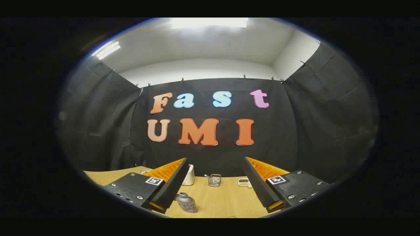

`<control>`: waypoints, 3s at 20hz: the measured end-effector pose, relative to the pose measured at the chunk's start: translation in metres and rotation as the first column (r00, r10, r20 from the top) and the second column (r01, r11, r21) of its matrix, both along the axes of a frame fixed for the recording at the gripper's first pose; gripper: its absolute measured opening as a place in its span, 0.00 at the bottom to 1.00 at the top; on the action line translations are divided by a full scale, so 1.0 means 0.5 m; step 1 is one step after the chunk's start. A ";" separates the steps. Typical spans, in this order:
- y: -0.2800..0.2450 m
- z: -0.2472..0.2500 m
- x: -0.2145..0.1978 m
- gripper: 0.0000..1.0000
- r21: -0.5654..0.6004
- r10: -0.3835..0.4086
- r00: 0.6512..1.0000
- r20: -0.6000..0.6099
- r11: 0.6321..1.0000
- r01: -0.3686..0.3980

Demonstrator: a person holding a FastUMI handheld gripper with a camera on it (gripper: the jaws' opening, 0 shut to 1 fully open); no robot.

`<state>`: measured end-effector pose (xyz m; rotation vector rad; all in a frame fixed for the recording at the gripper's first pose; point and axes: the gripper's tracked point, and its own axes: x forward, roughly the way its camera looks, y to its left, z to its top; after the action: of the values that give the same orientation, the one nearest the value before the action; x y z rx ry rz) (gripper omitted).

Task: Take the bottle from table, then pour the juice into the cup, finally place the bottle on the coaster

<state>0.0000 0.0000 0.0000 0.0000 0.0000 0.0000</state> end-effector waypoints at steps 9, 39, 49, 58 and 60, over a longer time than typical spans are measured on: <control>0.010 0.007 0.002 0.99 -0.007 0.016 1.000 0.001 1.000 -0.015; 0.115 -0.270 -0.003 0.99 0.067 0.147 0.977 -0.155 0.988 -0.138; 0.173 -0.438 0.007 0.99 0.068 0.180 0.949 -0.258 0.983 -0.169; 0.185 -0.562 0.019 0.99 0.050 0.173 0.919 -0.354 0.985 -0.167; 0.191 -0.581 0.021 0.99 0.050 0.176 0.911 -0.373 0.984 -0.170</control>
<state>0.0107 0.0954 -0.2906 0.0167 0.3858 0.1783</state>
